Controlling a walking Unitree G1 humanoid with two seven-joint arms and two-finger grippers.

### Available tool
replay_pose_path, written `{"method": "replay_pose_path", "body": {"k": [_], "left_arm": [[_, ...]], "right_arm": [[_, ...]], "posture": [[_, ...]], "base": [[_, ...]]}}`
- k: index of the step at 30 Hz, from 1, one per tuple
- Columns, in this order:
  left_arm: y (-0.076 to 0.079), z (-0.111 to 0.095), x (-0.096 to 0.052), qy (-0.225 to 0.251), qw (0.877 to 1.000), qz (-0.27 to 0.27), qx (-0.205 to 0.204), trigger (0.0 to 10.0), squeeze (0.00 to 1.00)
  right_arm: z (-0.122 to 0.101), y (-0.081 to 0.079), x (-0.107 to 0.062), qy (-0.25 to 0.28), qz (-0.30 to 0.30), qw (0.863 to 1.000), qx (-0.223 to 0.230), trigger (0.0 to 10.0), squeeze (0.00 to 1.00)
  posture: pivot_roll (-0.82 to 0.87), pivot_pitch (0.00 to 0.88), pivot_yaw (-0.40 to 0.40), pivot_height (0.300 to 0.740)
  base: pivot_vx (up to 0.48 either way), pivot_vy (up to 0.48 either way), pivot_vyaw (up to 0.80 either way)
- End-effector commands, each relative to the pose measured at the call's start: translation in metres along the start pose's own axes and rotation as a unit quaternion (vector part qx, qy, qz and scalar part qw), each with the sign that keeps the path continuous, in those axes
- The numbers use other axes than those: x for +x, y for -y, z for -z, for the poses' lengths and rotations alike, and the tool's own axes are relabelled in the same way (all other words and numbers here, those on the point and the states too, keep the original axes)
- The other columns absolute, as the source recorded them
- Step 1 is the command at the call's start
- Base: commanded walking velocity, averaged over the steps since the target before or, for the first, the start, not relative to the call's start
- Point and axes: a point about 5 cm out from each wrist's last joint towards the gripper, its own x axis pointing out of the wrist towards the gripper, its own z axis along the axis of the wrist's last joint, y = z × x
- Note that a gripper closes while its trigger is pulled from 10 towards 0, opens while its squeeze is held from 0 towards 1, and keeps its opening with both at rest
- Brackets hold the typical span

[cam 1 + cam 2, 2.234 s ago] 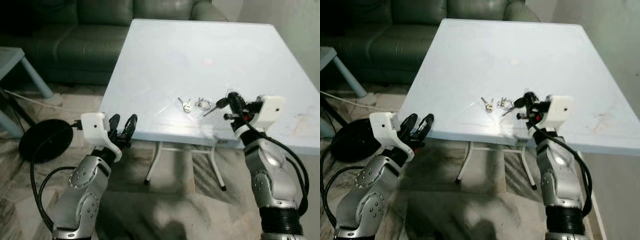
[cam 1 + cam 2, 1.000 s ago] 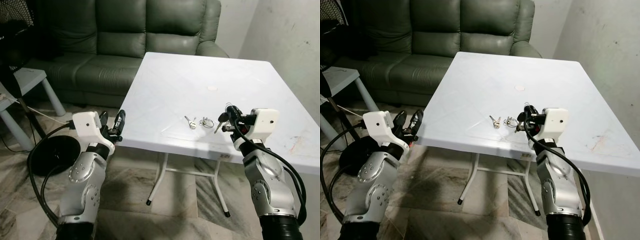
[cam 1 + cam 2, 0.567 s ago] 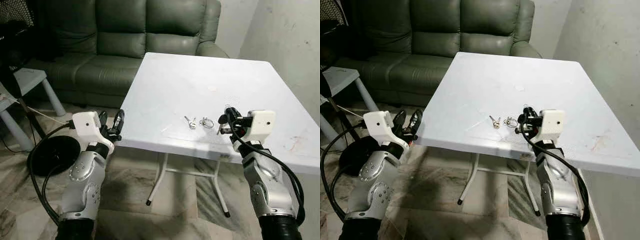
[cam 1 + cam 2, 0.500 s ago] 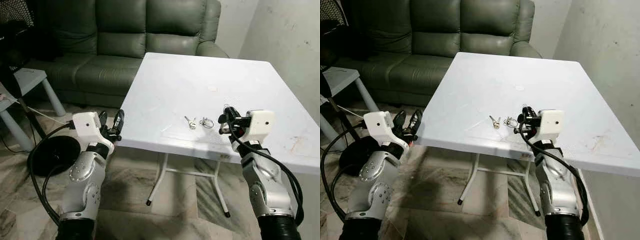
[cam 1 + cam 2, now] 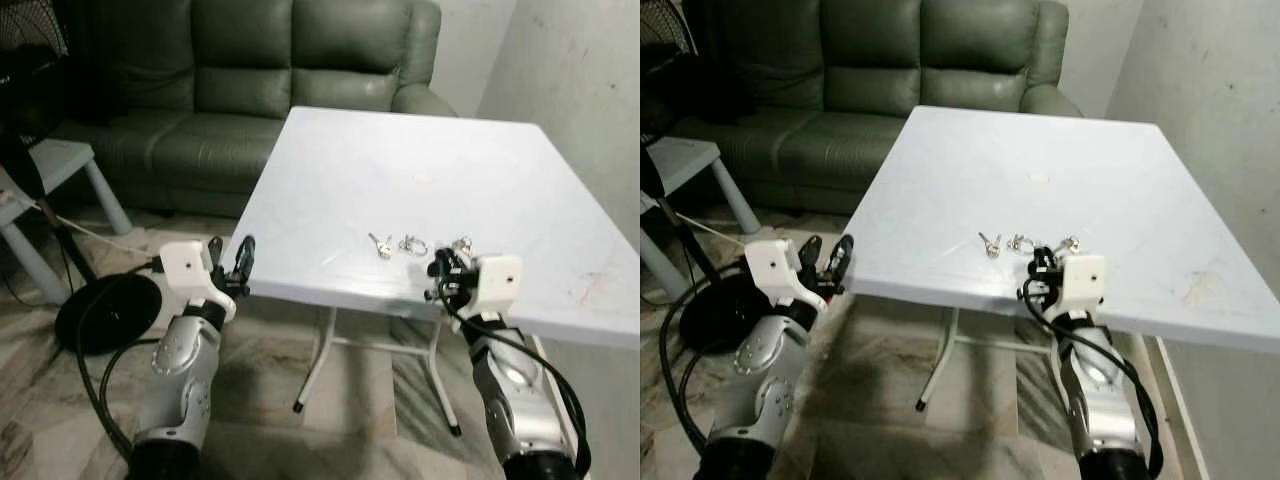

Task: Hang keys on a hook

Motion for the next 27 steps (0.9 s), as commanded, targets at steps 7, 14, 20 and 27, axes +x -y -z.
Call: {"method": "replay_pose_path", "body": {"k": [7,14,20,27], "left_arm": [[0.0,0.015,-0.006,-0.01,1.0,0.005,0.013,10.0,0.0],[0.0,0.002,-0.003,0.021,1.0,0.007,0.01,10.0,0.0],[0.002,-0.002,-0.002,0.033,0.999,0.011,0.006,10.0,0.0],[0.004,-0.006,-0.001,0.038,0.999,0.013,0.002,10.0,0.0]], "right_arm": [[0.022,-0.001,-0.009,-0.026,0.005,1.0,-0.006,10.0,0.0],[0.007,-0.002,-0.001,0.01,0.008,1.0,0.007,10.0,0.0],[0.005,-0.003,-0.001,0.016,0.002,1.0,0.006,10.0,0.0],[0.002,-0.003,0.001,0.022,0.004,1.0,0.016,10.0,0.0]], "posture": [[0.18,0.0,-0.018,0.74],[0.19,0.0,-0.023,0.74],[0.19,0.0,-0.026,0.74],[0.19,0.0,-0.028,0.74]], "base": [[0.0,0.0,0.0],[0.0,0.0,0.0],[0.0,0.0,0.0],[0.0,0.0,0.0]]}}
